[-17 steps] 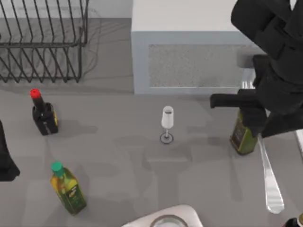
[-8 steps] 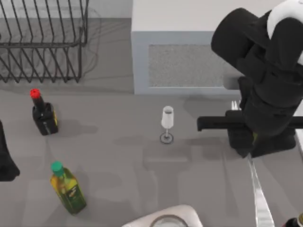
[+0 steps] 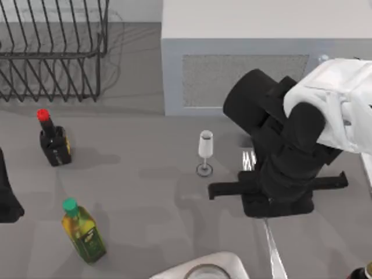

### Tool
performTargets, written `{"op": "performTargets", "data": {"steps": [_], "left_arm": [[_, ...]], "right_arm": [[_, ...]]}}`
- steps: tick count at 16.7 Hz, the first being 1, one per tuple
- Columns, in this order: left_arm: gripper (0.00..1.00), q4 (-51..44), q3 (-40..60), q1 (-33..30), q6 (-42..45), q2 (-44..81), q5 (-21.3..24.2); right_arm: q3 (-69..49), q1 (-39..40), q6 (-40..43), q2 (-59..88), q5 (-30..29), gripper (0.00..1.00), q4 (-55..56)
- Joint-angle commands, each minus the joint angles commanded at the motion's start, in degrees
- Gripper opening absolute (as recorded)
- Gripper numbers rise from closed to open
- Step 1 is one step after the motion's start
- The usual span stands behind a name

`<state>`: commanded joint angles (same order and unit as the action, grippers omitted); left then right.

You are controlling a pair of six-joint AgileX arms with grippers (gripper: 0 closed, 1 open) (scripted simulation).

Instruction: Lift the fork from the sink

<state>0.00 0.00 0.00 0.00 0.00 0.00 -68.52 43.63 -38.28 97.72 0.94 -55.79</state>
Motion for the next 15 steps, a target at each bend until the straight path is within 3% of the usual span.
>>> {"op": "performTargets", "data": {"steps": [8,15], "left_arm": [[1.0,0.0,0.0,0.0,0.0,0.0,0.0],[1.0,0.0,0.0,0.0,0.0,0.0,0.0]], "right_arm": [[7.61,-5.01,-1.04,0.75,-0.95,0.0,3.35],[7.61,-5.01,-1.04,0.75,-0.95,0.53,3.35]]}}
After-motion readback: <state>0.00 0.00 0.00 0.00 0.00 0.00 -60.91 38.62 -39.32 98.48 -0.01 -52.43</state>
